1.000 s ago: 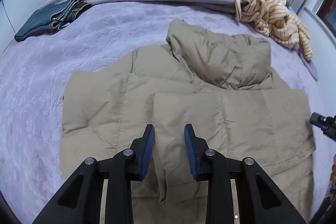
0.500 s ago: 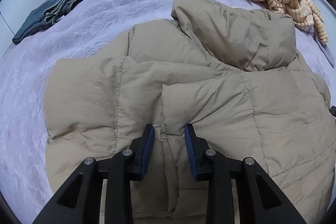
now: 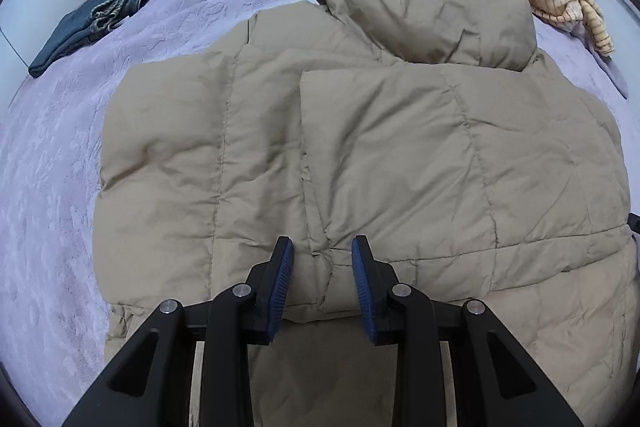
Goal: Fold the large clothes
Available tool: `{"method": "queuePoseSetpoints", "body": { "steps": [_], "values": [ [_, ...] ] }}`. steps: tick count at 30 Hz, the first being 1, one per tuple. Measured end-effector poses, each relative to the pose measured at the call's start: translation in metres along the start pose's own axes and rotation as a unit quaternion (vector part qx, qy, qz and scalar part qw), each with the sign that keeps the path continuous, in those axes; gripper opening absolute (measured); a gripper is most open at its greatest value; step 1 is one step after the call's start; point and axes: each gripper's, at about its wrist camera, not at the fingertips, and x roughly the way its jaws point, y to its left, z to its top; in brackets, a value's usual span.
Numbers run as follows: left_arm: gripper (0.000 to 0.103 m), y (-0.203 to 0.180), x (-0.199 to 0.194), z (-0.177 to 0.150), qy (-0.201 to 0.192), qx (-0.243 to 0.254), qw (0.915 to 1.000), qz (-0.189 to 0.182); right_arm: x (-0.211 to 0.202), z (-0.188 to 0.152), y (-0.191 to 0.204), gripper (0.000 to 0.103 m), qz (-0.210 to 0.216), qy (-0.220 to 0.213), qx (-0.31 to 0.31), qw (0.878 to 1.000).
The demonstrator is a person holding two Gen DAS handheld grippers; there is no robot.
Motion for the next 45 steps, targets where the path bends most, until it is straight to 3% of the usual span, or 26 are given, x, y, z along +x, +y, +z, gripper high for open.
{"method": "queuePoseSetpoints", "body": {
  "steps": [6,14,19,20,22,23,28,32,34,39,45],
  "values": [
    [0.033,0.009,-0.005,0.001,0.011,-0.015,0.9997,0.015,0.000,-0.010,-0.002,0.004,-0.032,0.023,-0.008,0.999],
    [0.033,0.017,-0.042,-0.019,0.022,-0.023,0.9993,0.019,-0.032,-0.029,-0.018,0.005,-0.003,0.041,0.058,0.997],
    [0.035,0.014,-0.073,-0.036,0.015,-0.033,0.9993,0.003,-0.046,-0.046,-0.012,0.008,0.022,0.054,0.065,0.996],
    [0.067,0.013,-0.078,-0.040,0.014,-0.034,0.9993,0.004,-0.047,-0.049,-0.010,0.014,0.025,0.058,0.063,0.996],
    [0.103,0.012,-0.091,-0.048,-0.004,-0.042,0.9991,0.008,-0.051,-0.057,-0.006,0.028,0.028,0.062,0.060,0.996],
    [0.103,0.011,-0.099,-0.052,-0.014,-0.044,0.9989,0.009,-0.054,-0.060,-0.004,0.035,0.030,0.062,0.058,0.996],
    [0.103,0.003,-0.116,-0.071,0.003,-0.044,0.9990,0.008,-0.065,-0.073,0.001,0.048,0.044,0.065,0.054,0.995],
    [0.103,-0.004,-0.129,-0.091,0.020,-0.045,0.9986,0.018,-0.075,-0.086,0.004,0.072,0.059,0.069,0.050,0.995],
    [0.103,-0.006,-0.135,-0.102,0.029,-0.051,0.9981,0.019,-0.081,-0.093,0.006,0.079,0.069,0.069,0.048,0.994],
    [0.103,-0.013,-0.150,-0.128,0.055,-0.068,0.9960,0.014,-0.090,-0.108,0.008,0.086,0.088,0.074,0.052,0.992],
    [0.103,-0.028,-0.167,-0.152,0.067,-0.065,0.9954,0.022,-0.094,-0.120,0.013,0.087,0.109,0.078,0.041,0.990]
  ]
}}
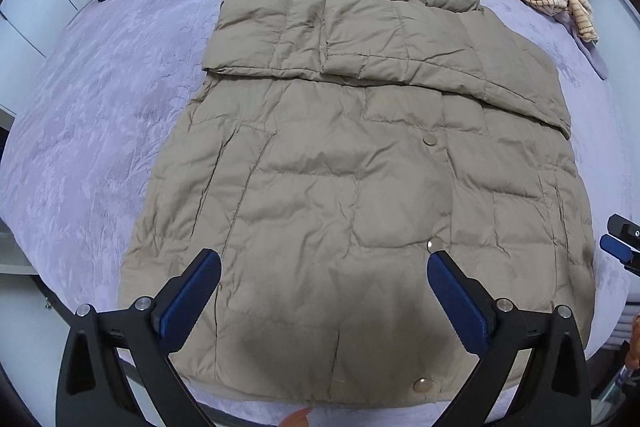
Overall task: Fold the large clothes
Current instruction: 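Open both grippers and lift them off the folded jacket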
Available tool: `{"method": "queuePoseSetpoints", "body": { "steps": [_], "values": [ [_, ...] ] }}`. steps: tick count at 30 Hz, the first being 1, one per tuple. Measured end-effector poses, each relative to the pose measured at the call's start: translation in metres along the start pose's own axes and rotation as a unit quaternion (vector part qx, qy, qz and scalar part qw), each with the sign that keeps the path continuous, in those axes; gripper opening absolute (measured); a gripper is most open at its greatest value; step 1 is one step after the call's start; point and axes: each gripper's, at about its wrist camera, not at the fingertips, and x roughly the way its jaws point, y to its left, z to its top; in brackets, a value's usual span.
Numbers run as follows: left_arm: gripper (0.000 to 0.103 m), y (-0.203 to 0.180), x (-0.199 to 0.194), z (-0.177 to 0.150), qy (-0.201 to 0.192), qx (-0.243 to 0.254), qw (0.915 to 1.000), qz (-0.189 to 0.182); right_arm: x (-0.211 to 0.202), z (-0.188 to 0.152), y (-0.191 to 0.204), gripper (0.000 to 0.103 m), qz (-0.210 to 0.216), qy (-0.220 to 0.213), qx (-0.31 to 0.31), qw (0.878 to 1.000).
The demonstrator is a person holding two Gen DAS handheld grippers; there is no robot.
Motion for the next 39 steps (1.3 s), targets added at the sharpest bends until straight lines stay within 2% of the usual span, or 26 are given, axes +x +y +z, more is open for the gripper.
{"method": "queuePoseSetpoints", "body": {
  "steps": [4,8,21,29,34,39],
  "values": [
    [0.103,-0.005,-0.012,-0.011,-0.001,0.002,0.9999,0.011,0.001,-0.005,0.002,0.087,0.017,0.000,-0.006,1.000],
    [0.103,-0.012,-0.025,-0.013,-0.016,0.015,0.9991,0.037,-0.007,-0.011,-0.003,0.087,0.028,-0.016,0.005,0.999],
    [0.103,-0.018,-0.044,-0.011,-0.026,0.055,0.9981,-0.002,-0.032,-0.028,-0.019,0.089,0.027,-0.070,0.053,0.996],
    [0.103,0.009,-0.031,-0.025,-0.010,0.054,0.9982,-0.024,-0.028,-0.055,-0.011,0.090,0.015,-0.095,0.077,0.992],
    [0.103,0.035,-0.010,-0.045,0.018,0.048,0.9977,-0.044,-0.020,-0.081,-0.008,0.090,0.016,-0.110,0.105,0.988],
    [0.103,0.063,0.004,-0.069,0.026,0.025,0.9975,-0.060,-0.013,-0.111,-0.014,0.090,0.023,-0.108,0.148,0.983]
  ]
}}
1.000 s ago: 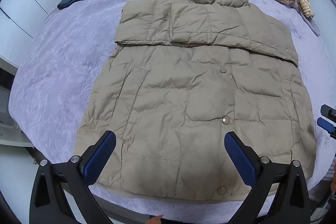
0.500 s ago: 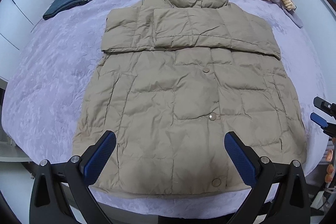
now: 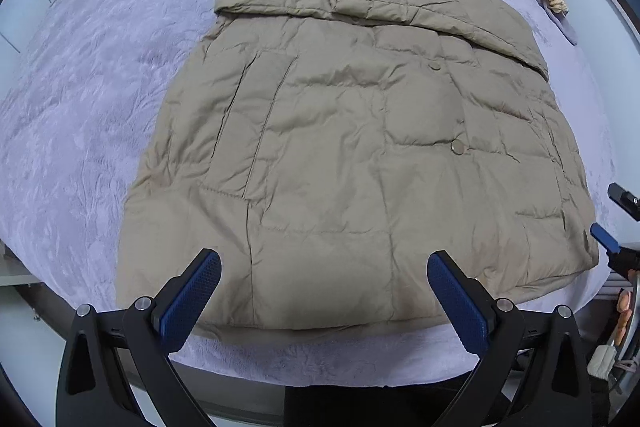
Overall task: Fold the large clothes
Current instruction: 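Open both grippers and lift them off the folded jacket, then grasp the jacket hem with both grippers and fold it up toward the collar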
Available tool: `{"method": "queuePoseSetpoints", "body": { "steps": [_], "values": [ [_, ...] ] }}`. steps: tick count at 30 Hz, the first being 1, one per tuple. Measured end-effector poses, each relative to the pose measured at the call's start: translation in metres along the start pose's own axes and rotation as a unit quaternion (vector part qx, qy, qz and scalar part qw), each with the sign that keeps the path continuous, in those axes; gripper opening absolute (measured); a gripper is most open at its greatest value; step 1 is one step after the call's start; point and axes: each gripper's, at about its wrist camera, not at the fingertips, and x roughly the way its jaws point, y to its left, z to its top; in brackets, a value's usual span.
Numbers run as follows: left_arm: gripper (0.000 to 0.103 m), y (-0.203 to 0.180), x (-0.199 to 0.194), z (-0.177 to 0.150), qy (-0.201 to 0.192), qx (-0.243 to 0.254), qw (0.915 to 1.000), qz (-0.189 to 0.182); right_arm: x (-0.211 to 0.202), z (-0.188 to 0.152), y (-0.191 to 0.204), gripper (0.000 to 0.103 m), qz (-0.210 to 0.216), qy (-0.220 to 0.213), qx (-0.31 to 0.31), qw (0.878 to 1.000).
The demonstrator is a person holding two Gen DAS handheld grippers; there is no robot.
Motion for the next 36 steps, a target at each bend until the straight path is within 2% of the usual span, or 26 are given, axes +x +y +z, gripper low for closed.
{"method": "queuePoseSetpoints", "body": {
  "steps": [4,7,11,14,18,19,20,21,23,25,27,32,33,34,35,36],
  "values": [
    [0.103,0.031,0.005,-0.017,0.005,-0.039,0.9988,-0.028,-0.002,-0.024,-0.013,0.090,-0.015,0.010,0.006,1.000],
    [0.103,0.054,0.009,-0.026,0.011,-0.070,0.9961,-0.051,-0.003,-0.037,-0.027,0.090,-0.007,0.014,0.036,0.999],
    [0.103,0.082,0.018,-0.040,0.024,-0.108,0.9913,-0.071,-0.002,-0.051,-0.044,0.090,-0.017,0.022,0.083,0.996],
    [0.103,0.097,0.021,-0.049,0.030,-0.128,0.9871,-0.092,-0.003,-0.063,-0.050,0.090,-0.028,0.027,0.091,0.995],
    [0.103,0.105,0.037,-0.056,0.063,-0.142,0.9794,-0.129,0.007,-0.066,-0.058,0.091,-0.015,0.034,0.122,0.992],
    [0.103,0.105,0.042,-0.057,0.072,-0.147,0.9772,-0.135,0.011,-0.065,-0.060,0.095,-0.011,0.036,0.132,0.991],
    [0.103,0.104,0.047,-0.059,0.079,-0.151,0.9752,-0.141,0.015,-0.065,-0.060,0.103,-0.004,0.038,0.141,0.989],
    [0.103,0.104,0.050,-0.060,0.082,-0.155,0.9737,-0.145,0.018,-0.063,-0.060,0.103,0.010,0.033,0.151,0.988],
    [0.103,0.103,0.053,-0.060,0.079,-0.162,0.9724,-0.148,0.023,-0.060,-0.057,0.103,0.028,0.030,0.162,0.986],
    [0.103,0.102,0.055,-0.057,0.068,-0.171,0.9712,-0.151,0.027,-0.056,-0.051,0.103,0.065,0.028,0.170,0.983],
    [0.103,0.105,0.053,-0.052,0.051,-0.187,0.9672,-0.164,0.028,-0.053,-0.043,0.103,0.089,0.029,0.169,0.981],
    [0.101,0.111,0.053,-0.035,0.024,-0.216,0.9590,-0.182,0.035,-0.045,-0.033,0.103,0.090,0.052,0.159,0.982],
    [0.096,0.112,0.054,-0.033,0.021,-0.219,0.9585,-0.182,0.038,-0.045,-0.034,0.103,0.093,0.060,0.165,0.980],
    [0.077,0.111,0.054,-0.031,0.020,-0.218,0.9591,-0.179,0.041,-0.044,-0.034,0.103,0.098,0.066,0.173,0.978],
    [0.049,0.110,0.056,-0.028,0.023,-0.215,0.9603,-0.176,0.042,-0.044,-0.035,0.102,0.104,0.067,0.180,0.976],
    [0.035,0.109,0.057,-0.025,0.027,-0.210,0.9617,-0.174,0.042,-0.045,-0.036,0.099,0.111,0.065,0.188,0.974]
  ]
}}
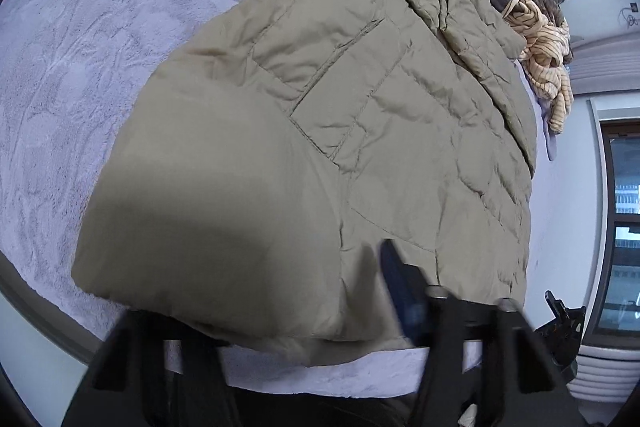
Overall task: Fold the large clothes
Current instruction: 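Grasp the jacket hem with both grippers and fold it up toward the collar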
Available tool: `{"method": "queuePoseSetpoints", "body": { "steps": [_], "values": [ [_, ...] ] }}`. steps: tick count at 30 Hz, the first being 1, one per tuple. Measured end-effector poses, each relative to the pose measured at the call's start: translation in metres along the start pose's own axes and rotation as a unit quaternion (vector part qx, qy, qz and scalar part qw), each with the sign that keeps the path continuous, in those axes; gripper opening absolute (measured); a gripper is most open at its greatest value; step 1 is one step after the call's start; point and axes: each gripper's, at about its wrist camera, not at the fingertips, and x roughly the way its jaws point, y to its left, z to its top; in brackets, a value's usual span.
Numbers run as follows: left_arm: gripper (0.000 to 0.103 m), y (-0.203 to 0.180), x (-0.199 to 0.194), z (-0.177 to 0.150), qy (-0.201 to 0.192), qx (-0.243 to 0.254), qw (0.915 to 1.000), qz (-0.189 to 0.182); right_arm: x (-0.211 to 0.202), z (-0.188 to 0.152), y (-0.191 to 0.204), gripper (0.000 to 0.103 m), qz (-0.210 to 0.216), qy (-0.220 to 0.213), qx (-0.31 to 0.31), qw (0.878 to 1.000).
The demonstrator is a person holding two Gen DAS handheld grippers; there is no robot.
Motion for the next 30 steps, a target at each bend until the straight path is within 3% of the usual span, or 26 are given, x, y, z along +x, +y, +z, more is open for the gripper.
{"method": "queuePoseSetpoints", "body": {
  "steps": [1,2,3,4,5,9,15,22,26,30],
  "values": [
    [0.018,-0.002,0.001,0.002,0.000,0.004,1.0000,0.000,0.000,0.000,-0.002,0.083,0.008,0.000,0.007,1.000],
    [0.017,-0.003,-0.003,0.003,-0.007,0.010,0.9999,-0.002,0.001,0.000,-0.004,0.055,0.012,0.003,0.016,1.000],
    [0.017,-0.002,-0.012,0.004,-0.017,0.019,0.9997,-0.003,0.001,0.000,-0.008,0.041,0.012,0.007,0.026,1.000],
    [0.013,-0.005,-0.017,0.005,-0.027,0.029,0.9992,-0.002,0.001,0.000,-0.011,0.016,0.011,0.010,0.033,0.999],
    [0.013,-0.009,-0.024,0.007,-0.034,0.041,0.9986,0.000,0.001,0.001,-0.013,0.012,0.013,0.011,0.037,0.999],
    [0.013,-0.028,-0.051,0.015,-0.069,0.073,0.9950,0.005,-0.004,0.003,-0.002,0.008,0.017,0.009,0.007,1.000],
    [0.013,-0.070,-0.094,0.043,-0.134,0.106,0.9853,0.004,-0.018,0.029,0.069,0.008,0.001,0.005,-0.106,0.994],
    [0.013,-0.138,-0.123,0.098,-0.212,0.125,0.9690,0.019,-0.024,0.079,0.178,0.007,-0.009,-0.005,-0.244,0.970],
    [0.013,-0.175,-0.124,0.141,-0.245,0.136,0.9594,0.032,-0.011,0.118,0.234,0.007,-0.011,-0.006,-0.291,0.957],
    [0.013,-0.200,-0.115,0.189,-0.253,0.138,0.9568,0.042,0.013,0.154,0.283,0.007,-0.018,-0.019,-0.314,0.949]
  ]
}}
